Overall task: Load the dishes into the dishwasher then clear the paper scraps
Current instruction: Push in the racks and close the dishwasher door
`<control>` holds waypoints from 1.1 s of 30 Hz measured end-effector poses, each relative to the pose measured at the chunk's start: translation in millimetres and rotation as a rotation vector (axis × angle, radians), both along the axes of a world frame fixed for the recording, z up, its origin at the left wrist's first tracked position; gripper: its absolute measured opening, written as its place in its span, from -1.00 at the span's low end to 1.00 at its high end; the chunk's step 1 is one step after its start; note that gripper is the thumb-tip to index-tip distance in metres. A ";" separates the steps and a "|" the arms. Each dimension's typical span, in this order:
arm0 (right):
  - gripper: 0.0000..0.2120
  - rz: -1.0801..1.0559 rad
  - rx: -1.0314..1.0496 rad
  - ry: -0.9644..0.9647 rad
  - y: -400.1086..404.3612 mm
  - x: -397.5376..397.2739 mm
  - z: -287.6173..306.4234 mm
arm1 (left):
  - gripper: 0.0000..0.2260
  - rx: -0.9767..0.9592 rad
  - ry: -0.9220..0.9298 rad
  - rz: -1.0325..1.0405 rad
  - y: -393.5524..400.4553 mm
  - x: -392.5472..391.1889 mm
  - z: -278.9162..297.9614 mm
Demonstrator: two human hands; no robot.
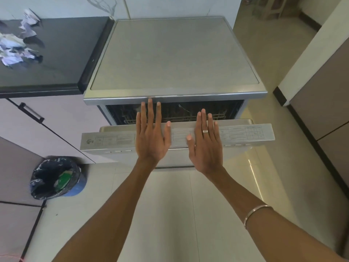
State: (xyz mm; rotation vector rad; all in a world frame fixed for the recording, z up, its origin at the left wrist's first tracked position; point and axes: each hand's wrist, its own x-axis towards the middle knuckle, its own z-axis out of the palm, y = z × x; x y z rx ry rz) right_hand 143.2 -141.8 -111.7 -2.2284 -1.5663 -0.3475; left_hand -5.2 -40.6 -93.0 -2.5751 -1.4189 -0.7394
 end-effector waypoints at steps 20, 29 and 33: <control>-0.33 0.146 0.111 -0.072 82.1 46.4 28.3 | -0.14 -0.040 -0.007 -0.265 82.6 25.2 19.7; -0.56 0.115 0.252 -0.100 96.7 50.8 29.2 | -0.41 0.099 -0.110 -0.162 84.0 41.5 13.1; -0.77 0.012 0.314 -0.134 106.6 46.1 29.7 | -0.58 0.077 -0.151 -0.113 85.2 54.2 23.3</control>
